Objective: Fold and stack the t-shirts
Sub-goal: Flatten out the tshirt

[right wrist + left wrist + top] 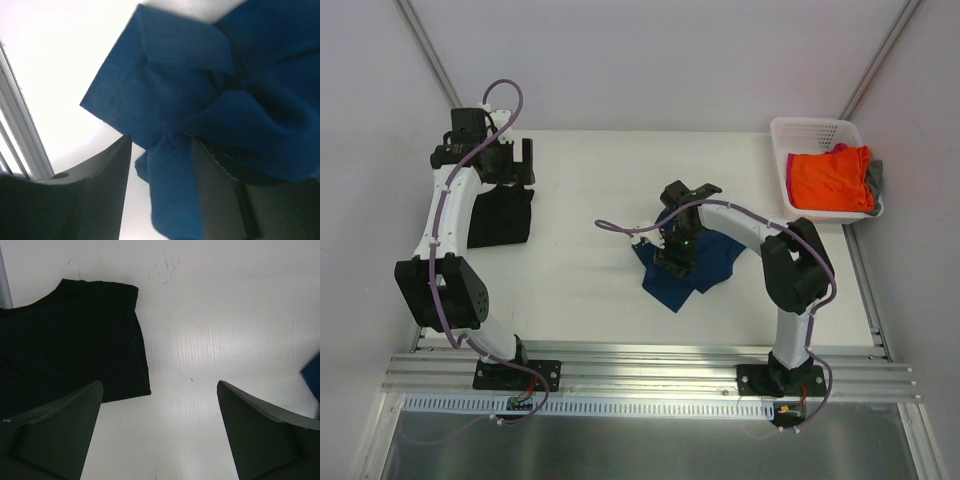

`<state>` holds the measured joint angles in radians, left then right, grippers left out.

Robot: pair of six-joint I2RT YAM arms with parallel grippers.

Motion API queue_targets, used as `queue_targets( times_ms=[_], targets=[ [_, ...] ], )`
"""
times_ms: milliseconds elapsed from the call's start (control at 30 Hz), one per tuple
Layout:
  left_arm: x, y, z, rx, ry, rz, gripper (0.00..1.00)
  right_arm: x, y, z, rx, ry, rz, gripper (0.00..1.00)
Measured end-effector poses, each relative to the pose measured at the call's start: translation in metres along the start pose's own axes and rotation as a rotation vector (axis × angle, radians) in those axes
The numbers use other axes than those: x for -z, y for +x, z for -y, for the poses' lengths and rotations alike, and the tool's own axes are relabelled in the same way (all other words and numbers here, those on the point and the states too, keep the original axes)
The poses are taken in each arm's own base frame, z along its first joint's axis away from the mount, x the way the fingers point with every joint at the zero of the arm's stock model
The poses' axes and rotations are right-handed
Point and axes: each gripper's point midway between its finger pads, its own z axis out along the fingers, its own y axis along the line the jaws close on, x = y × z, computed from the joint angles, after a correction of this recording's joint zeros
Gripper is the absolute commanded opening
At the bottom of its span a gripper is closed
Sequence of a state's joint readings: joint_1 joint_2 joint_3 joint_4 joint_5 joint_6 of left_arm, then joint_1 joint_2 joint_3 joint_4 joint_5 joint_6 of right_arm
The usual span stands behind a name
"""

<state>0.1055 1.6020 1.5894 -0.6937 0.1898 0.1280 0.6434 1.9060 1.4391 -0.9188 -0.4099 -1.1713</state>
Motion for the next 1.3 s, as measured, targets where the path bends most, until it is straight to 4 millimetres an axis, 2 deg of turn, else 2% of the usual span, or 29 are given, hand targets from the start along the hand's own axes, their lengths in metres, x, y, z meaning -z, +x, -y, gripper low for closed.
queue_targets(
  times_ms=[133, 200, 267, 333, 400, 467, 500, 533, 667, 767, 900, 1000, 1067, 1133, 1200, 1233, 1300],
  targets=[
    [-0.006, 0.001, -0.002, -0.011, 0.001, -0.015, 0.99, -0.011, -0.017, -0.014, 0.055, -0.034, 0.007, 0.59],
    [-0.008, 0.003, -0.002, -0.018, 0.001, -0.021, 0.99, -0.016, -0.023, -0.020, 0.083, -0.038, 0.003, 0.57],
    [-0.008, 0.003, -0.003, -0.021, 0.001, -0.023, 0.99, -0.019, -0.027, -0.024, 0.102, -0.035, -0.002, 0.49],
    [-0.008, 0.003, -0.003, -0.021, 0.001, -0.023, 0.99, -0.021, -0.030, -0.023, 0.112, -0.019, -0.010, 0.29],
    [-0.009, 0.003, -0.003, -0.021, 0.001, -0.022, 0.99, -0.022, -0.028, -0.016, 0.107, 0.009, -0.023, 0.14],
    [-0.009, 0.002, -0.003, -0.018, 0.001, -0.021, 0.99, -0.024, -0.025, -0.008, 0.081, 0.033, -0.041, 0.11],
    [-0.009, 0.002, -0.003, -0.016, 0.002, -0.021, 0.99, -0.025, -0.024, -0.002, 0.067, 0.046, -0.049, 0.04],
    [-0.009, 0.001, -0.002, -0.014, 0.001, -0.021, 0.99, -0.025, -0.023, 0.004, 0.054, 0.061, -0.057, 0.01],
    [-0.008, 0.000, -0.002, -0.007, 0.001, -0.018, 0.99, -0.014, -0.023, 0.027, 0.009, 0.134, -0.065, 0.01],
    [-0.008, 0.000, -0.002, -0.005, 0.001, -0.018, 0.99, 0.010, -0.030, 0.055, -0.013, 0.231, -0.039, 0.00],
    [-0.008, 0.000, -0.002, -0.005, 0.001, -0.018, 0.99, 0.071, -0.037, 0.111, -0.075, 0.417, 0.030, 0.01],
    [-0.007, -0.001, -0.003, -0.008, -0.006, -0.015, 0.99, 0.143, -0.031, 0.163, -0.137, 0.618, 0.100, 0.01],
    [-0.006, -0.004, -0.004, -0.009, -0.011, -0.008, 0.99, 0.190, -0.016, 0.190, -0.175, 0.745, 0.126, 0.01],
    [-0.004, -0.008, -0.004, -0.011, -0.014, 0.004, 0.99, 0.224, 0.007, 0.207, -0.214, 0.842, 0.115, 0.01],
    [-0.002, -0.012, -0.004, -0.013, -0.015, 0.015, 0.99, 0.237, 0.032, 0.214, -0.253, 0.881, 0.082, 0.00],
    [-0.001, -0.014, -0.004, -0.014, -0.016, 0.019, 0.99, 0.237, 0.046, 0.214, -0.276, 0.883, 0.063, 0.00],
    [-0.001, -0.015, -0.005, -0.014, -0.016, 0.022, 0.99, 0.224, 0.071, 0.210, -0.320, 0.848, 0.016, 0.23]
  ],
)
